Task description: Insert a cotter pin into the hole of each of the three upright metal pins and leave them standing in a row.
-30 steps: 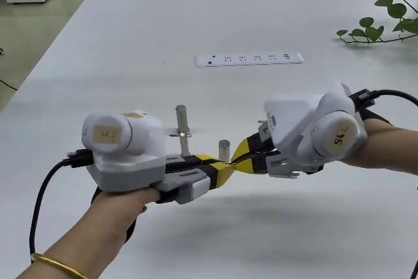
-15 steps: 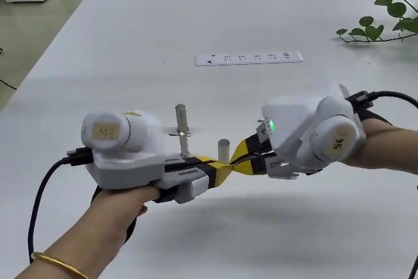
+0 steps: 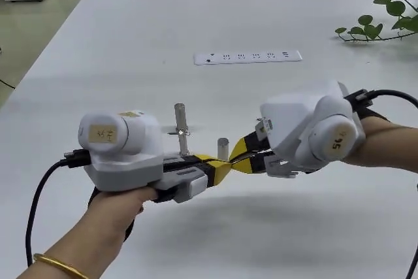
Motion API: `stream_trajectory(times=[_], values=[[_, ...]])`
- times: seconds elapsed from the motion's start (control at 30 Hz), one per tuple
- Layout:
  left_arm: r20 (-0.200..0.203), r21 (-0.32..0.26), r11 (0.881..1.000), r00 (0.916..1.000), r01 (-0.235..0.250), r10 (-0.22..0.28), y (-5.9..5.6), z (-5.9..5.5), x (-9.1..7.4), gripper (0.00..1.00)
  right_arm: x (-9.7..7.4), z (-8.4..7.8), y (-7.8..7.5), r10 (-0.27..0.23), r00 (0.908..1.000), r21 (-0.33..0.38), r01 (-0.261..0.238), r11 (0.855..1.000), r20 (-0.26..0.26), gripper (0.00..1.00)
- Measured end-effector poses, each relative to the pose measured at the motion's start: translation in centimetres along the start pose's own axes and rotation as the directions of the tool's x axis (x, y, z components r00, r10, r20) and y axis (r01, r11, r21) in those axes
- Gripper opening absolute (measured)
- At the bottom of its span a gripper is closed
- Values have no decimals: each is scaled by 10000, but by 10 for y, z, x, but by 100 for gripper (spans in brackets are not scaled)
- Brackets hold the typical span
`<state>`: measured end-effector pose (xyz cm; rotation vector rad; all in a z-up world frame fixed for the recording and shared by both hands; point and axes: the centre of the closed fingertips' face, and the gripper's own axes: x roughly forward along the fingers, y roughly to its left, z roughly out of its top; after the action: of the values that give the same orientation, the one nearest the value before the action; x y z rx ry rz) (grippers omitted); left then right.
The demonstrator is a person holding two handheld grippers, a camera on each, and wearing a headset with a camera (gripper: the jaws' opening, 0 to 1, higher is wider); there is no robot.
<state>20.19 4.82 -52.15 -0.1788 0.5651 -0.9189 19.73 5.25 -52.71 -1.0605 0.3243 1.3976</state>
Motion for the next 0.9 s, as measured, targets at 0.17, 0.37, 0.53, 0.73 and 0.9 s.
stream_trajectory(times=[0.17, 0.37, 0.53, 0.73, 0.9], values=[[92, 108, 9999, 9999, -82, 81, 1, 1, -1, 0, 0, 0, -2, -202, 9998, 212, 202, 9996, 14, 0], [86, 416, 9989, 9998, -210, 206, 4, -1, -4, 0, -2, -1, -6, -292, 9992, 1211, 257, 9923, 271, 1], [240, 858, 9959, 9993, -301, 282, 6, -2, -6, 0, -6, -3, -10, -393, 9942, 3231, 48, 9464, 1004, 3], [528, 1548, 9875, 9984, -300, 220, 7, -3, -8, 0, -7, -13, -16, -589, 9840, 5388, -416, 8414, 1680, 4], [615, 1911, 9814, 9981, -160, 43, 7, -4, -11, 0, -10, -15, -13, -556, 9740, 6217, -958, 7774, 2195, 6]])
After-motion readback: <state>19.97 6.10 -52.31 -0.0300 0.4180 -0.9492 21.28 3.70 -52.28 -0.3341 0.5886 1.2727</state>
